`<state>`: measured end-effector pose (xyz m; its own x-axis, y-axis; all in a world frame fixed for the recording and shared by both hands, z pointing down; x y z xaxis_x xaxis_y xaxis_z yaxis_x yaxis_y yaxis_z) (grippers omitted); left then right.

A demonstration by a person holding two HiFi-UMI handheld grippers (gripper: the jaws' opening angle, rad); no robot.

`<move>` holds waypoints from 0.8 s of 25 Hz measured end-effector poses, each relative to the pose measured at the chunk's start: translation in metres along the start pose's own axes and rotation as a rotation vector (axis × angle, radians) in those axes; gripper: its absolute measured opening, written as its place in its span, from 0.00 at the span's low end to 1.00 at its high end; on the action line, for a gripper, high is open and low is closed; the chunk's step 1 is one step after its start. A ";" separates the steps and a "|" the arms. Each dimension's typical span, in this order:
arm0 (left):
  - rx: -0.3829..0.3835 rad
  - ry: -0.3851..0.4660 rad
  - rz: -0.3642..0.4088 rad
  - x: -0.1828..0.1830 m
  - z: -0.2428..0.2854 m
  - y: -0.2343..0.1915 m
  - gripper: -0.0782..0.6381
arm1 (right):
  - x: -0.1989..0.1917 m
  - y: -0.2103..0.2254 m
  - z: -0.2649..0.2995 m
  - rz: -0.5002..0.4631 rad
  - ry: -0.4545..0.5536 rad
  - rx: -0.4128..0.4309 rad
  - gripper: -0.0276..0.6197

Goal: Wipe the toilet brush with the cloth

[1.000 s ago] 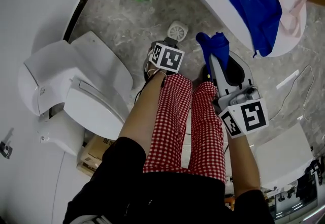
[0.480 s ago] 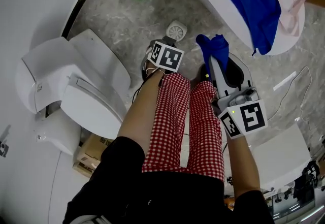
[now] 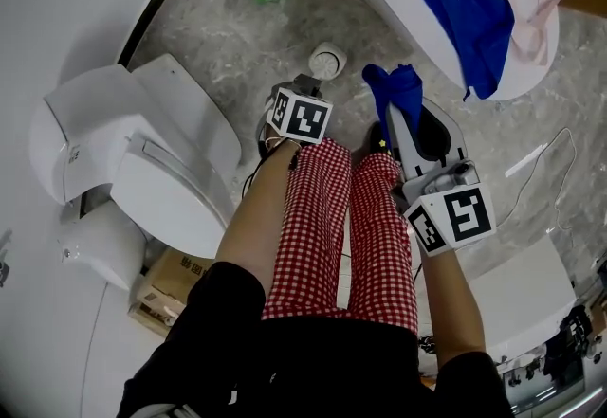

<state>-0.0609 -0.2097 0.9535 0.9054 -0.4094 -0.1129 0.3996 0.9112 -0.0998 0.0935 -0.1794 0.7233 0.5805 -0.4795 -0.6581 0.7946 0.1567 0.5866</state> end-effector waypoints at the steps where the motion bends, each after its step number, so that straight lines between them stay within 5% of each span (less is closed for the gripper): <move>1: 0.005 0.007 -0.011 -0.001 -0.003 0.000 0.35 | 0.001 -0.001 -0.001 -0.003 0.000 0.002 0.14; 20: 0.043 0.118 -0.160 -0.026 -0.063 -0.003 0.34 | 0.019 -0.047 -0.018 -0.073 0.001 0.094 0.14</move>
<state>-0.0948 -0.2042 0.8945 0.8074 -0.5497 -0.2146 0.5454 0.8339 -0.0843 0.0700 -0.1806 0.6750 0.5219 -0.4854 -0.7014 0.8145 0.0394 0.5788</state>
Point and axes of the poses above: the fingertips, and each gripper's own axes: z forward along the fingers, y to its right, x out of its top, the point moved 1 cm from there along -z, backward along the fingers, and after that the axes turned 12 degrees about z, right-handed, at the moved point
